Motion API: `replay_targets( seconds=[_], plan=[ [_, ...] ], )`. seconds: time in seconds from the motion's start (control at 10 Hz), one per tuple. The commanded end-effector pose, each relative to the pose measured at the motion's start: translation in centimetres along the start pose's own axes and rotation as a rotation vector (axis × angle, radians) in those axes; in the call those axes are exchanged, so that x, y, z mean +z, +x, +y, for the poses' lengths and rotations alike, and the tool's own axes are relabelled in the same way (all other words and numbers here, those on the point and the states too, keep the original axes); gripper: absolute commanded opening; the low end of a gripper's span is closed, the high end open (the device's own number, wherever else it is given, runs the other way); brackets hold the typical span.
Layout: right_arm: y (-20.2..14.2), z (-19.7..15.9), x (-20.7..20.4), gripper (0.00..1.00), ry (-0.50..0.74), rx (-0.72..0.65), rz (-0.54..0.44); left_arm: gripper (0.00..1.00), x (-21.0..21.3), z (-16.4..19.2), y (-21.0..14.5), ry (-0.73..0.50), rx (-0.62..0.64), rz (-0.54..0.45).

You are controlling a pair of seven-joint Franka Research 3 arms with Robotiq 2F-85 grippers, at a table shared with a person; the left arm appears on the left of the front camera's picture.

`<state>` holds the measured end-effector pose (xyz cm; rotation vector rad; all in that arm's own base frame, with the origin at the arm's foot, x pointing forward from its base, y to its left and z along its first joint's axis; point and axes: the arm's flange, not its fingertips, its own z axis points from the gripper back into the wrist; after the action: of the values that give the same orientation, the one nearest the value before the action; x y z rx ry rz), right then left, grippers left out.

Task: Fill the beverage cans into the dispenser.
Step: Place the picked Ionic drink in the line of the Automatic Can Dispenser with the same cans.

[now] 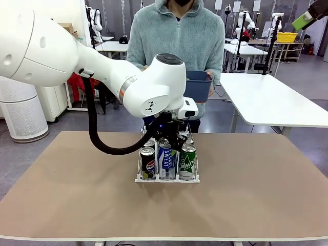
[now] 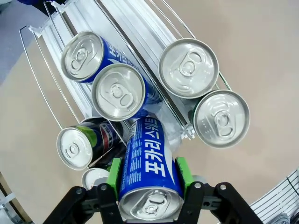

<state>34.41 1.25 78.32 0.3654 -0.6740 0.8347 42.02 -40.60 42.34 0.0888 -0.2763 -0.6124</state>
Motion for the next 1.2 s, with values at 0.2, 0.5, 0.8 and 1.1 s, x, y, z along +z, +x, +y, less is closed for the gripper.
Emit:
replay_targets(
  seconds=[0.2,0.5,0.8,1.1],
  plan=[
    [-0.1,0.0,-0.1,1.00,0.004,0.000,0.001,0.57,-1.4,-0.5,0.7,-0.016,-0.009,-0.010],
    [-0.1,0.0,-0.1,1.00,0.004,0.000,0.001,0.57,-2.5,-1.4,-0.4,-0.076,-0.006,0.029],
    [-0.1,0.0,-0.1,1.00,0.004,0.000,0.001,0.57,-2.7,-1.5,-0.9,-0.104,0.024,0.051],
    [-0.1,0.0,-0.1,1.00,0.004,0.000,0.001,0.57,-2.7,-1.0,-0.2,-0.055,0.018,0.045]
  ],
)
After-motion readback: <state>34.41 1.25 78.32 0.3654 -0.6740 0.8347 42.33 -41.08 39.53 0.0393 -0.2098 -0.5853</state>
